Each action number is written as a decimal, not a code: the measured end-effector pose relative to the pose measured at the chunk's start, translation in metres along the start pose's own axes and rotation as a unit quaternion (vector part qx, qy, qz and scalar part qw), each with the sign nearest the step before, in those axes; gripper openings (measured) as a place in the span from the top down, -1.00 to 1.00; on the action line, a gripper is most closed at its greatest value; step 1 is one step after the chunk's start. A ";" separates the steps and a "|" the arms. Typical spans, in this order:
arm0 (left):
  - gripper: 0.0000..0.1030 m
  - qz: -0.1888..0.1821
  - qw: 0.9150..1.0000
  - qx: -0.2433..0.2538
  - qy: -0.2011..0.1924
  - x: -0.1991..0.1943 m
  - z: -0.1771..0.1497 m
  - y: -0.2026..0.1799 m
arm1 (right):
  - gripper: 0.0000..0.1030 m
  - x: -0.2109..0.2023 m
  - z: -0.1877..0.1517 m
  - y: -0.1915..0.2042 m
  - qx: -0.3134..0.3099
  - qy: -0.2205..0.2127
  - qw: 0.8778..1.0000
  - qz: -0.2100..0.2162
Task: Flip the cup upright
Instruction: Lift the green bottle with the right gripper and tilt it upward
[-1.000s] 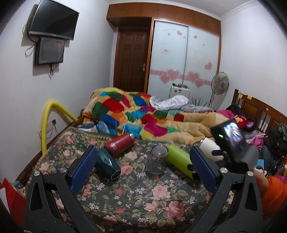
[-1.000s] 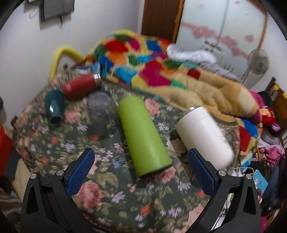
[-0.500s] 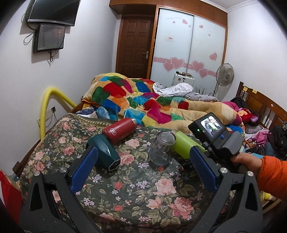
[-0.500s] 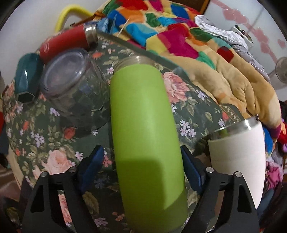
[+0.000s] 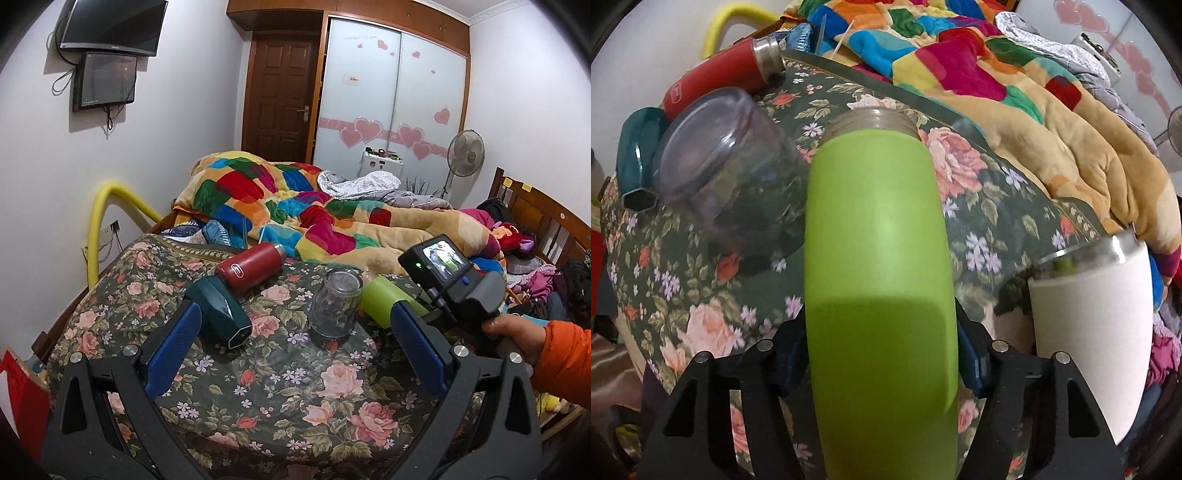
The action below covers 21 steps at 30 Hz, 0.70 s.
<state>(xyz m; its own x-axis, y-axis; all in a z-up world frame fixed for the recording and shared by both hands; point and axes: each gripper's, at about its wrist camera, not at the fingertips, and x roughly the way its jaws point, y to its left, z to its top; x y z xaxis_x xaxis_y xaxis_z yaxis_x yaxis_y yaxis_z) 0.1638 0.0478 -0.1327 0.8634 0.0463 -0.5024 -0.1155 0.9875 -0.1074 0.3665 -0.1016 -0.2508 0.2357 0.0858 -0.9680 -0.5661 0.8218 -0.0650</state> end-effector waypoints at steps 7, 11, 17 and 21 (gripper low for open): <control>-1.00 0.001 1.000 0.013 -0.010 -0.016 -0.001 -0.009 | -0.20 -0.040 -0.027 0.006 0.009 -0.036 0.999 0.001; -1.00 -0.001 1.000 0.010 -0.014 -0.025 -0.001 -0.010 | -0.20 -0.069 -0.040 0.013 0.006 -0.064 0.998 0.002; -1.00 0.000 1.000 0.009 -0.021 -0.037 -0.002 -0.010 | -0.20 -0.104 -0.052 0.031 -0.010 -0.108 0.994 0.008; -1.00 0.002 1.000 0.003 -0.018 -0.039 -0.004 -0.006 | -0.20 -0.110 -0.059 0.052 -0.030 -0.120 0.992 0.019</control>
<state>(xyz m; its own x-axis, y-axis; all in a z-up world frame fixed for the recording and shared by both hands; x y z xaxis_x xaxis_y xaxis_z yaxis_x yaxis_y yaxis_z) 0.1284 0.0391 -0.1159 0.8801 0.0548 -0.4717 -0.1159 0.9881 -0.1015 0.2644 -0.1015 -0.1619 0.3902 0.2533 -0.8852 -0.6229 0.7807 -0.0512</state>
